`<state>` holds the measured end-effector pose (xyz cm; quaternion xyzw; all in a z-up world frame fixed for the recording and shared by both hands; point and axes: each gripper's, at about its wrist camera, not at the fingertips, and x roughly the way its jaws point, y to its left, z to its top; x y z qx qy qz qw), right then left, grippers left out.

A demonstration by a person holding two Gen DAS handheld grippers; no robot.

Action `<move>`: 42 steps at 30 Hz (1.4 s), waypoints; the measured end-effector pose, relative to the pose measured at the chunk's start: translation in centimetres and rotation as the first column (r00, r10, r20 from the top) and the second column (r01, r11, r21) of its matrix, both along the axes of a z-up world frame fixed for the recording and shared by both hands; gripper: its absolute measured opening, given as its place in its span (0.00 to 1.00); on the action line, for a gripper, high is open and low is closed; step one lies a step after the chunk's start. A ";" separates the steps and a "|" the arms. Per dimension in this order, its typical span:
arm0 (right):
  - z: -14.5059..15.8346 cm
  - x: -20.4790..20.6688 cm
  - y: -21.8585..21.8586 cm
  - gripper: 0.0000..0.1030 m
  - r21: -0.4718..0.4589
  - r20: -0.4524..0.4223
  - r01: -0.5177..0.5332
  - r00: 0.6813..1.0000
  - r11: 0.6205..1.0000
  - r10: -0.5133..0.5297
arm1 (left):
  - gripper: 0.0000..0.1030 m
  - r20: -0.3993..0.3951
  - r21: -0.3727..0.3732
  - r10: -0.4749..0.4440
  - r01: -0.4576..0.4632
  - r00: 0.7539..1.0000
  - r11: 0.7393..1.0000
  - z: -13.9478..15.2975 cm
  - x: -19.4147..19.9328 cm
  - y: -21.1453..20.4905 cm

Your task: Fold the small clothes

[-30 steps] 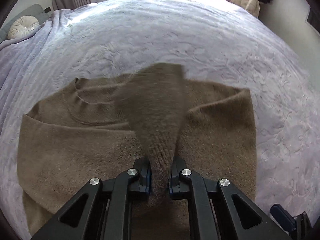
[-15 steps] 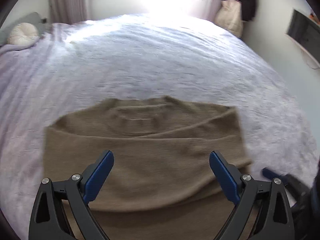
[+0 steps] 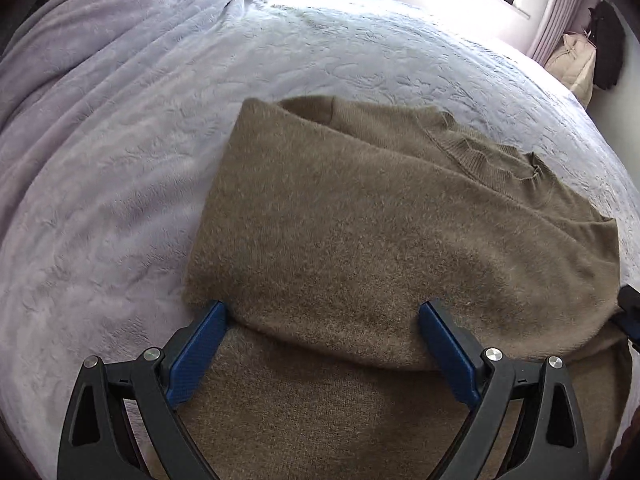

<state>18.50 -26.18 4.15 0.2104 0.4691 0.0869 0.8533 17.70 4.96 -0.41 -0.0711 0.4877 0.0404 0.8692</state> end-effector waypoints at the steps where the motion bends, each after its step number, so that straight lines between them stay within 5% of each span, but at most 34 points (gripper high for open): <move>1: -0.4 0.5 -0.2 0.67 -0.004 -0.018 0.018 1.000 1.000 -0.018 | 0.94 0.004 -0.004 0.000 0.000 1.000 1.000 -0.1 -0.2 0.0; 3: -1.1 1.1 -0.7 0.67 0.042 -0.045 0.071 0.997 0.997 -0.070 | 0.94 0.001 -0.014 -0.006 0.006 1.000 1.000 0.1 -0.2 0.1; 5: -1.3 1.4 -0.9 0.38 0.056 -0.044 0.095 0.995 0.994 -0.093 | 0.94 -0.007 -0.020 -0.018 0.017 1.000 1.000 0.4 0.0 0.2; 6: -1.4 1.7 -0.7 0.07 0.037 -0.052 0.083 0.995 0.996 -0.081 | 0.94 -0.008 -0.027 -0.019 0.019 1.000 0.999 0.6 0.1 0.6; 8: -1.4 1.6 -0.5 0.07 0.042 -0.051 0.052 0.997 0.998 -0.050 | 0.94 0.024 -0.043 -0.012 0.013 1.000 0.999 1.9 -0.3 1.3; 14: 3.1 -0.3 -1.9 0.07 -0.045 0.132 0.103 0.987 0.994 -0.096 | 0.94 0.058 -0.044 -0.015 0.018 0.998 0.999 3.9 0.9 1.4; 18: 0.5 1.8 -1.8 0.10 -0.090 0.003 0.040 0.999 0.995 -0.040 | 0.94 -0.017 0.093 -0.033 0.034 0.999 0.995 2.0 2.6 -0.3; 20: -0.7 1.8 -2.2 0.11 -0.104 -0.044 0.027 0.999 0.994 -0.032 | 0.94 -0.033 0.104 -0.038 0.041 0.999 0.994 1.7 2.6 -0.2; 23: 0.3 0.3 -3.2 0.28 -0.108 0.009 0.056 0.998 0.993 -0.055 | 0.94 0.012 0.036 -0.042 0.042 0.999 0.998 3.5 1.8 0.7; 25: 1.6 -0.4 -3.9 0.52 -0.169 0.054 0.112 0.993 0.979 -0.105 | 0.94 0.042 0.019 -0.056 0.055 0.998 0.998 4.8 1.9 0.5; 27: 3.5 -1.5 -4.1 0.60 -0.235 0.130 0.187 0.979 0.954 -0.160 | 0.94 0.067 0.016 -0.092 0.091 0.994 0.996 5.6 2.1 -0.5; 30: 5.1 -1.8 -2.2 0.61 -0.275 0.199 0.154 0.975 0.949 -0.100 | 0.94 0.101 0.059 -0.177 0.172 0.979 0.983 5.9 2.9 -3.0; 32: 4.7 -0.7 0.2 0.62 -0.289 0.157 0.029 0.988 0.957 0.017 | 0.94 0.096 0.151 -0.210 0.194 0.973 0.969 4.6 3.9 -4.6; 34: 2.8 0.9 1.7 0.62 -0.252 0.065 -0.054 0.995 0.966 0.073 | 0.94 -0.002 0.221 -0.207 0.202 0.978 0.954 2.0 5.5 -5.3; 38: -0.6 3.4 2.3 0.61 -0.333 -0.013 -0.064 0.998 0.941 0.063 | 1.00 -0.016 0.210 -0.199 0.198 0.980 0.958 0.4 6.9 -4.2; 42: 0.3 4.6 3.7 0.61 -0.483 -0.008 -0.060 0.998 0.874 0.064 | 1.00 -0.024 0.204 -0.162 0.163 0.987 0.965 1.6 7.9 -3.9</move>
